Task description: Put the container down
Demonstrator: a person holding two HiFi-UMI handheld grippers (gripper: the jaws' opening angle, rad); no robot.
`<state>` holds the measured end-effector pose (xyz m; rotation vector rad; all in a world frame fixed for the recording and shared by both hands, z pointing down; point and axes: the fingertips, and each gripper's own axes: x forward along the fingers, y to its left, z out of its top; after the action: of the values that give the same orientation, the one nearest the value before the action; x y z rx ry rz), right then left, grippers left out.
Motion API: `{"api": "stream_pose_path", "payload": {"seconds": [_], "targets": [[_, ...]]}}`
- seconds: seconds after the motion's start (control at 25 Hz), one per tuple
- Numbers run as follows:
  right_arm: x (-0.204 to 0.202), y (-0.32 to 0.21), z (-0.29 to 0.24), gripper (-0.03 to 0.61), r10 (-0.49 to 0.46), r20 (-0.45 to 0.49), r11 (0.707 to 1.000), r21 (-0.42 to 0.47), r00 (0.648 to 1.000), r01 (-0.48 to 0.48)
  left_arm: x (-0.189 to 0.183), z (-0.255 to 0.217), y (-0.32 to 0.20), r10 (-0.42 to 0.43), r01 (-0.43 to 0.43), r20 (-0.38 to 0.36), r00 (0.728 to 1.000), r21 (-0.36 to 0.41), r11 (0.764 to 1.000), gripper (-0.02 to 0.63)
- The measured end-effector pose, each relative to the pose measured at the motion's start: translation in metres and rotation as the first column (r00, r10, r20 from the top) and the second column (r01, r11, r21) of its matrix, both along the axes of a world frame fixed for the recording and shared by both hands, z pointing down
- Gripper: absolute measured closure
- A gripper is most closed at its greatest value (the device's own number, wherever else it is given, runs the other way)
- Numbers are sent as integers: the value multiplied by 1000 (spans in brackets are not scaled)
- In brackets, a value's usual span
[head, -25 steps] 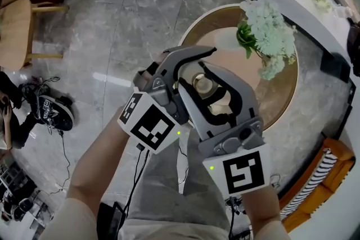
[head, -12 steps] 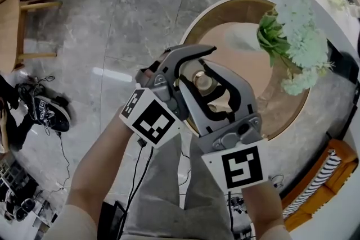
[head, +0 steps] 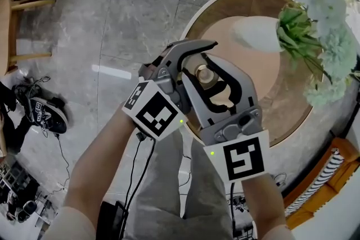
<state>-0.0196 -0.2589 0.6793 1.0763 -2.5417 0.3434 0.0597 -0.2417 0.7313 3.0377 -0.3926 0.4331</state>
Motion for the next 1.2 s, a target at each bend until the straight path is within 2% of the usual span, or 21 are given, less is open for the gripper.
{"api": "stream_pose_path", "payload": {"seconds": [0.44, 0.72, 0.92, 1.2], "targets": [[-1, 5, 49, 437, -26, -33, 1000, -8, 999, 26, 0, 47, 2, -18, 18, 7, 1000, 0, 1000, 273], [-1, 7, 62, 439, -34, -36, 999, 10, 999, 35, -1, 64, 3, 0, -3, 71, 997, 42, 999, 273], [-2, 6, 73, 439, -36, -41, 999, 2, 999, 36, -3, 80, 4, 18, -23, 130, 991, 38, 999, 273], [1, 7, 80, 439, -2, -38, 1000, -15, 999, 2, -3, 89, 7, 64, -76, 178, 982, 61, 995, 272]]}}
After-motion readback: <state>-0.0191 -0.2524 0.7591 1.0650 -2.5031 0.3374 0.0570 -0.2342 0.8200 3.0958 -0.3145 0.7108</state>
